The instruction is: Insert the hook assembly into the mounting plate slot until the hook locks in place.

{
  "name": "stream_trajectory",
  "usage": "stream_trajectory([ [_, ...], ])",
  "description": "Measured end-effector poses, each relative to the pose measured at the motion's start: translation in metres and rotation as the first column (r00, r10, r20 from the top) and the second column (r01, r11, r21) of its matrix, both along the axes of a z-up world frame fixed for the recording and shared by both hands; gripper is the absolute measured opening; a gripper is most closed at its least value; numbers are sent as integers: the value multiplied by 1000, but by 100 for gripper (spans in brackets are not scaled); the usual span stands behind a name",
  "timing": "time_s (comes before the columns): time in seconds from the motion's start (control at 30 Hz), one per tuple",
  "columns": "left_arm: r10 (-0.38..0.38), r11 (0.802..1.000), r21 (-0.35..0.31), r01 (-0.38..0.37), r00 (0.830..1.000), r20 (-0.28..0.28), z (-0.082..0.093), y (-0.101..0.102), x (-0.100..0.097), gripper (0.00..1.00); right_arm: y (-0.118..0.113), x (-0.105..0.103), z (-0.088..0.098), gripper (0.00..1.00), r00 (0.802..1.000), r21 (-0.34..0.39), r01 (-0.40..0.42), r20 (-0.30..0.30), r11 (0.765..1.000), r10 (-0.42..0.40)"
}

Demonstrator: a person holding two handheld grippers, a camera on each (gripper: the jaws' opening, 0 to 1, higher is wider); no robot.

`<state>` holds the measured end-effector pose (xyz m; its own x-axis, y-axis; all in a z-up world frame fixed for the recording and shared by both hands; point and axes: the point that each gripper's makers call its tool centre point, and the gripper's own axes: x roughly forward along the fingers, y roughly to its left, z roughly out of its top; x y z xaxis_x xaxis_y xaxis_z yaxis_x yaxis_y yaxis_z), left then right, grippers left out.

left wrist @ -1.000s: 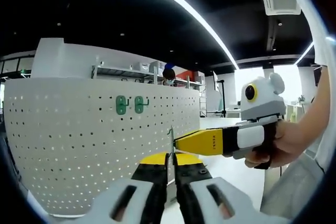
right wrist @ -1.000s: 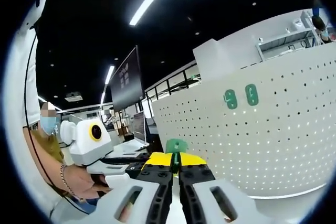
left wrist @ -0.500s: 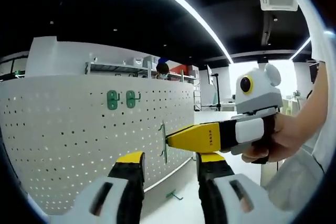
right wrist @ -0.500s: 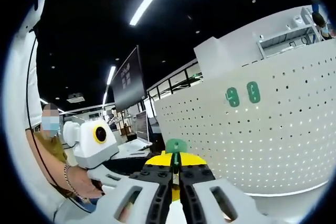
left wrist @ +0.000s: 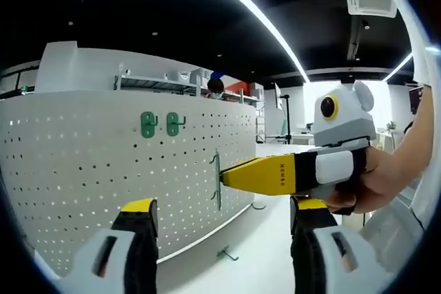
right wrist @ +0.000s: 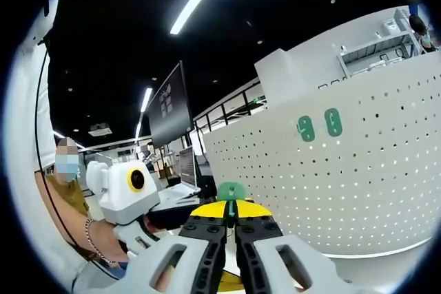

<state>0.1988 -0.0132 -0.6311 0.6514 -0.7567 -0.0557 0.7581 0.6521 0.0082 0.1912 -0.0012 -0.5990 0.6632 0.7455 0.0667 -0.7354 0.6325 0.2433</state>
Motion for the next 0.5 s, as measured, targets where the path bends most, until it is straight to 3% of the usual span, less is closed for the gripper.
stream_trajectory([
  [0.23, -7, 1000, 4, 7, 1000, -16, -5, 0, -3, 78, -5, 4, 6, 0, 1000, -18, 13, 18, 1000, -13],
  [0.5, -19, 999, 26, 20, 999, -43, -25, 2, -10, 75, -14, 13, 12, 0, 999, -44, 50, 25, 998, -49],
])
